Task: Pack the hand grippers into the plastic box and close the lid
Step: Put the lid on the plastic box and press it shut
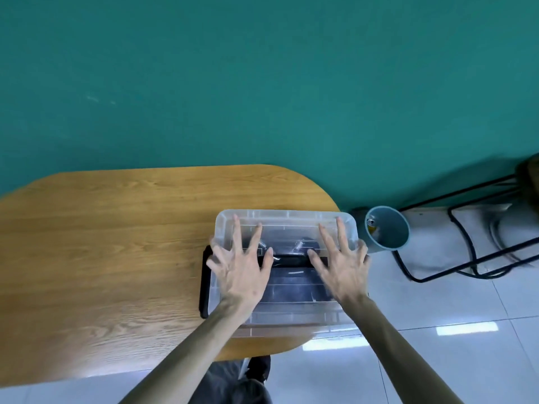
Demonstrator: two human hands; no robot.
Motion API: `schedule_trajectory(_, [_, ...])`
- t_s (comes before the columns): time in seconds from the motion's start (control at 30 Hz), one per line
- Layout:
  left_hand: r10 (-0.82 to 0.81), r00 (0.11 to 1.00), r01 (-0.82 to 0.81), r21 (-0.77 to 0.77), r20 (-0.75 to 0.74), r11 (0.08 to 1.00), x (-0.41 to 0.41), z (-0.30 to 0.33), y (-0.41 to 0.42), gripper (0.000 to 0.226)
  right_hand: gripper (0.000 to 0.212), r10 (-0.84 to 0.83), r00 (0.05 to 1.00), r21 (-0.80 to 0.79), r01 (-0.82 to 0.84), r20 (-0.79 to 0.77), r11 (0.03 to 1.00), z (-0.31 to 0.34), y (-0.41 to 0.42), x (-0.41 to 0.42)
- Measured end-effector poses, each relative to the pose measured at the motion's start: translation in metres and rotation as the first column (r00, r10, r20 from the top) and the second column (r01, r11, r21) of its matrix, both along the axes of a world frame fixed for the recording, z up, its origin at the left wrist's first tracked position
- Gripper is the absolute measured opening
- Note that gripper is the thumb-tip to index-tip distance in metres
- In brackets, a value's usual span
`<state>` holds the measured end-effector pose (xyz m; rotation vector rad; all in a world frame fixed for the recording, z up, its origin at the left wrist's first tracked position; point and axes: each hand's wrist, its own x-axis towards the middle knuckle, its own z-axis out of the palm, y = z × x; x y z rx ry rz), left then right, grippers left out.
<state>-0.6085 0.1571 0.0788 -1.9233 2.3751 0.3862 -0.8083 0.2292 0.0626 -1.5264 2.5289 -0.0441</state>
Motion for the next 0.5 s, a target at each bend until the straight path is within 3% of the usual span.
schedule_trajectory(0.27, [-0.011,1.0,0.009,0.046,0.025,0.999,0.013,-0.022,0.023,0.065,0.069,0.07,0.993,0.031,-0.067,-0.092,0.997,-0.014,0.025,0.01])
schedule_trajectory(0.5, [-0.077,0.997,0.077,-0.008,-0.023,0.997,0.026,-0.026,0.018,0.063,0.065,0.13,0.99,0.043,-0.128,-0.049,0.991,-0.014,0.025,-0.005])
